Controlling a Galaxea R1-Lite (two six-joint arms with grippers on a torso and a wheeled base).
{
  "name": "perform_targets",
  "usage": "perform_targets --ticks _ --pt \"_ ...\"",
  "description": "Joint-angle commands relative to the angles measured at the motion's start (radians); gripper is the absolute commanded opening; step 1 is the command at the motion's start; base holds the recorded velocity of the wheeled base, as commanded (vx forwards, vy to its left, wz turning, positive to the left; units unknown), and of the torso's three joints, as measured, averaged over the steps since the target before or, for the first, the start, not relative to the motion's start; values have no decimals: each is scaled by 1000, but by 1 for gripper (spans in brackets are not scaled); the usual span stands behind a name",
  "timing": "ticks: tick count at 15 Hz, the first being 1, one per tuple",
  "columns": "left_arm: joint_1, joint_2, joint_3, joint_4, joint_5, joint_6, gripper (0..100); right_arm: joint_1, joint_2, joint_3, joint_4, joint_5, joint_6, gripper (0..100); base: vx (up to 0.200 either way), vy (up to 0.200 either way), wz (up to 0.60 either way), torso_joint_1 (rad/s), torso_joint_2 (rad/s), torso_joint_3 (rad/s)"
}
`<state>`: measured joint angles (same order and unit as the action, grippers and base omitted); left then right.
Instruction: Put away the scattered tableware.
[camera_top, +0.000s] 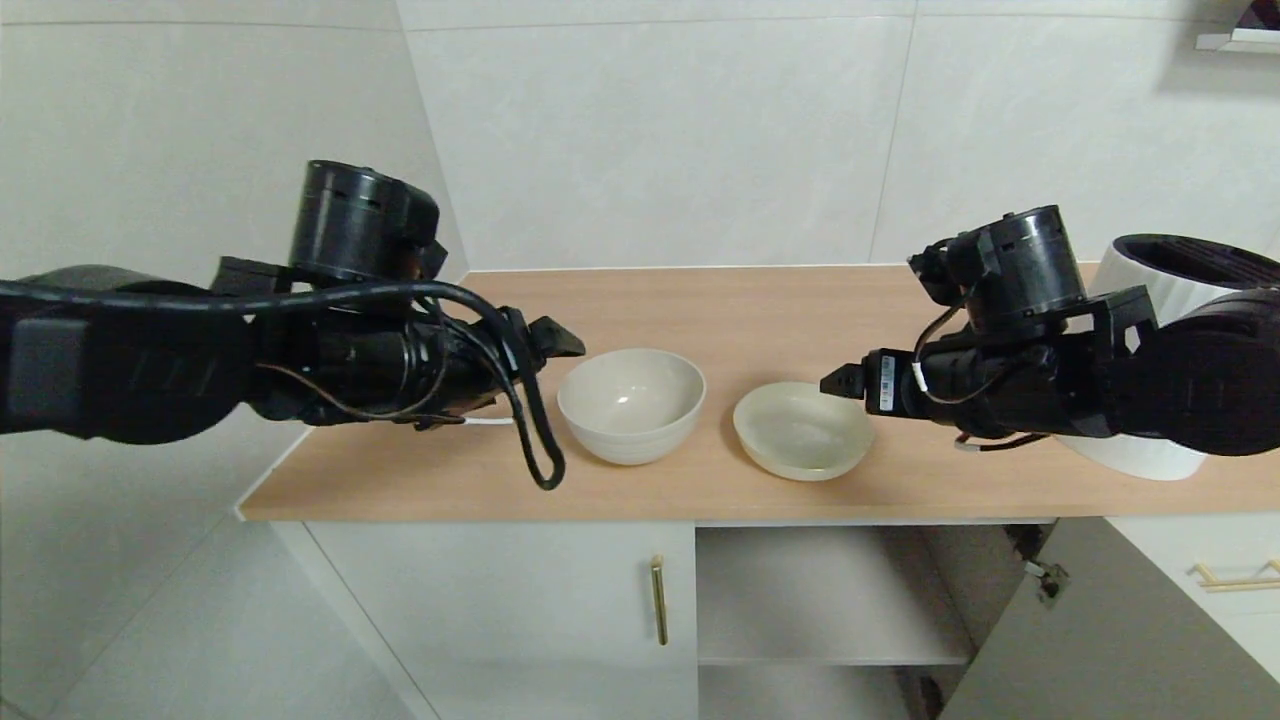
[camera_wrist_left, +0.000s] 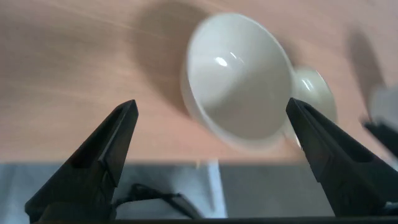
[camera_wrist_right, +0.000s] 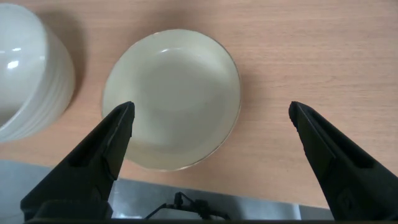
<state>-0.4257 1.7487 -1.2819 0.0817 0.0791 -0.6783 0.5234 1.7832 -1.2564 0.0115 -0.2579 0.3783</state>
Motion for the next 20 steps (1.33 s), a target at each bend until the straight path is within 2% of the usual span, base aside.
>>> perform_targets --ticks 1,5,14,15,20 --pt "-5 144 -48 1 19 -35 100 0 10 -1 1 0 1 100 0 0 0 0 0 0" --pt "-5 206 -65 1 21 -38 100 0 2 0 1 0 2 100 0 0 0 0 0 0" --pt "-5 198 -65 1 37 -38 100 1 -1 2 1 -1 2 100 0 0 0 0 0 0" --pt "-7 198 -65 1 41 -38 0 0 -1 2 1 -1 2 100 0 0 0 0 0 0" --pt "-7 193 -66 1 42 -38 0 1 -8 3 1 -1 1 100 0 0 0 0 0 0"
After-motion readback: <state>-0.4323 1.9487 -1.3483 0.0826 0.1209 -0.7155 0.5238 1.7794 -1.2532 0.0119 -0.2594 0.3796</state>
